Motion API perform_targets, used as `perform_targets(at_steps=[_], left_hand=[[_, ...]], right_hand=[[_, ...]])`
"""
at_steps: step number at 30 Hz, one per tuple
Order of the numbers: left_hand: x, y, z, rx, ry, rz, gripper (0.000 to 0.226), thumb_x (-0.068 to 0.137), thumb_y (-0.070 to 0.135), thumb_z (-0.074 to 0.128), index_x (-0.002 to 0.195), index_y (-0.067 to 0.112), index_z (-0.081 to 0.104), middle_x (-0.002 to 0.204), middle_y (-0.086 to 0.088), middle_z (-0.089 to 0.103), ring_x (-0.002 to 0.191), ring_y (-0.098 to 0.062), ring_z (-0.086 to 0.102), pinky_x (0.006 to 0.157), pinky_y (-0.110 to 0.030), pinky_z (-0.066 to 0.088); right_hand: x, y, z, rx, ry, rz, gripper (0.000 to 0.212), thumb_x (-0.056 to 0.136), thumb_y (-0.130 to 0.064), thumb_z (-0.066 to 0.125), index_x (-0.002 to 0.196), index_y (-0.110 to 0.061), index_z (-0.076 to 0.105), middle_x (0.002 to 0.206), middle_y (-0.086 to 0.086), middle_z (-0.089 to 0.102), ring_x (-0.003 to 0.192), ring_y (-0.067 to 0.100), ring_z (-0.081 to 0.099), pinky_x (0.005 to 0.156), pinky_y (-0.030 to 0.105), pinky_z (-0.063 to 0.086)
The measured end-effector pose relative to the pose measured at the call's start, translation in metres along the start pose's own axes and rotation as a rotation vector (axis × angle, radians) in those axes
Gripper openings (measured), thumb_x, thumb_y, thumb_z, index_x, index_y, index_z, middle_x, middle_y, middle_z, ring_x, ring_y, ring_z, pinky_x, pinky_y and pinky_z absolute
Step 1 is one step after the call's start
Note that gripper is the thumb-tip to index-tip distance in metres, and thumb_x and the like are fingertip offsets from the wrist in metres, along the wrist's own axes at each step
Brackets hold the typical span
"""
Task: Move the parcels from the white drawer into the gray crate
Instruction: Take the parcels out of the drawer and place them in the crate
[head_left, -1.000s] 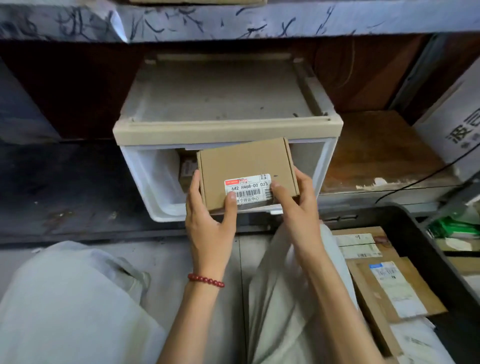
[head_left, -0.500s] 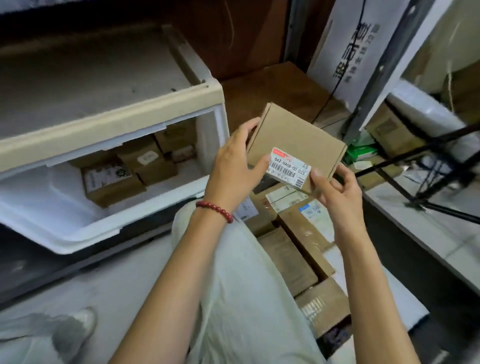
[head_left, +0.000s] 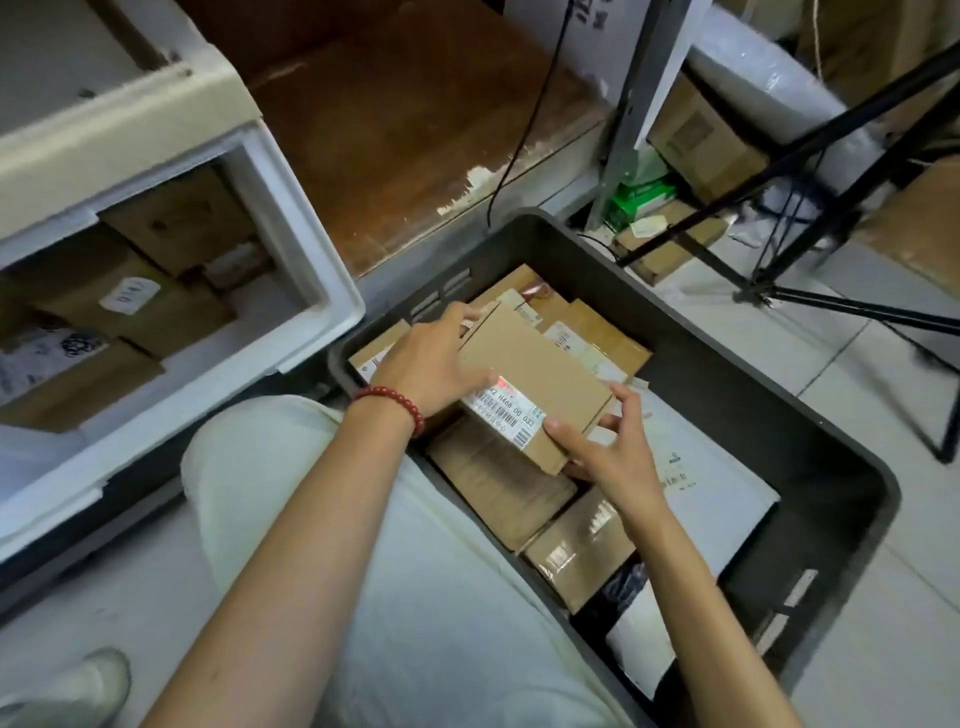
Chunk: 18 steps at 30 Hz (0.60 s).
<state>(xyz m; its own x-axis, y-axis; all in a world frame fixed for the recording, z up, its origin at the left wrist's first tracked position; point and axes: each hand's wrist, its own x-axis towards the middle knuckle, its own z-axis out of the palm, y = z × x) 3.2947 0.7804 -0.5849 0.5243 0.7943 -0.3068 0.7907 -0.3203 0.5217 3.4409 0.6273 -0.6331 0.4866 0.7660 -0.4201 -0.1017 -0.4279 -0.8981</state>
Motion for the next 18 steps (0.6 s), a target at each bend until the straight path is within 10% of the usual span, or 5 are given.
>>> perform_targets(at_steps=[10,18], left_hand=[[0.01,0.002,0.058,0.309,-0.29,0.073,0.094,0.076,0.035,0.078,0.146,0.012,0.02,0.142,-0.012,0.038,0.12,-0.032,0.052,0.093,-0.044,0.047],[0.01,-0.01,0.051,0.384,-0.397,0.04,0.085,0.08,0.027,0.074,0.146,0.034,0.021,0.139,-0.013,0.042,0.116,-0.035,0.054,0.093,-0.047,0.05]], right_hand=[[-0.024,0.063,0.009,-0.058,0.217,0.15,0.056,0.089,-0.027,0.068,0.137,-0.022,0.04,0.097,-0.002,0.065,0.069,0.009,0.067,0.074,0.045,0.059],[-0.03,0.072,0.025,-0.189,0.196,0.155,0.045,0.089,-0.03,0.067,0.124,-0.014,0.043,0.088,0.001,0.056,0.071,0.02,0.066,0.067,0.049,0.059]])
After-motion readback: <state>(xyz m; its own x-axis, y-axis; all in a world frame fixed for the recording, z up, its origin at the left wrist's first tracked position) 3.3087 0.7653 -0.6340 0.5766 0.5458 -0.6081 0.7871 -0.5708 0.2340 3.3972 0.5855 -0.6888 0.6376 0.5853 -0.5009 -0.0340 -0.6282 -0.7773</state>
